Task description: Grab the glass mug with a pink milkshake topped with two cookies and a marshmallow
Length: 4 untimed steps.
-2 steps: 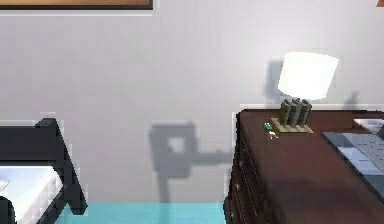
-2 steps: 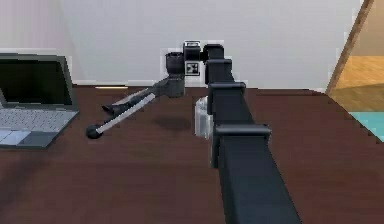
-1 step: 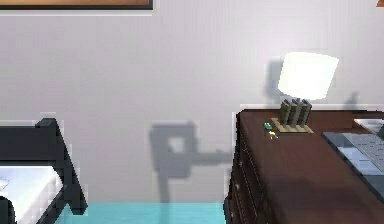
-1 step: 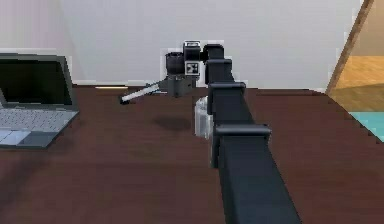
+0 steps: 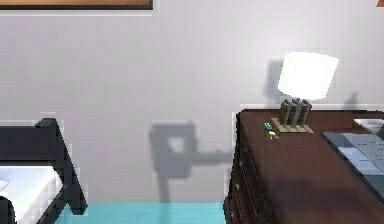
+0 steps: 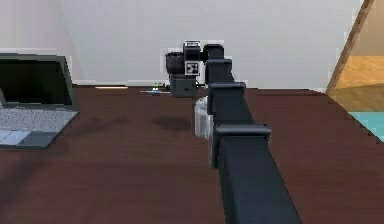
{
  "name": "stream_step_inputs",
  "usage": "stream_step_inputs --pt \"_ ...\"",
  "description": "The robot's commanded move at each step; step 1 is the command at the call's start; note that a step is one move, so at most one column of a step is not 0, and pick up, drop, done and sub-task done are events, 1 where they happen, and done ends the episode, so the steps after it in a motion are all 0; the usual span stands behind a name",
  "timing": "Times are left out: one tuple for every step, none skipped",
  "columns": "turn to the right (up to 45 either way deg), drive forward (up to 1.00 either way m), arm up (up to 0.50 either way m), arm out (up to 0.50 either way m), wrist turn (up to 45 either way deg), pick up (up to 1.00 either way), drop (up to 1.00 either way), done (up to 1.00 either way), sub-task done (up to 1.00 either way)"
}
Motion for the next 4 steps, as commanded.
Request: stream_step_inputs --pt "0.0 0.0 0.0 0.0 24.0 0.0 0.0 0.0 0.0" --pt "0.0 0.0 -0.2 0.0 0.0 0.0 0.0 0.0 0.0" --pt "0.0 0.0 0.0 0.0 0.0 1.0 0.0 0.0 0.0" --pt "0.0 0.0 0.1 0.0 0.0 0.0 0.0 0.0 0.0"
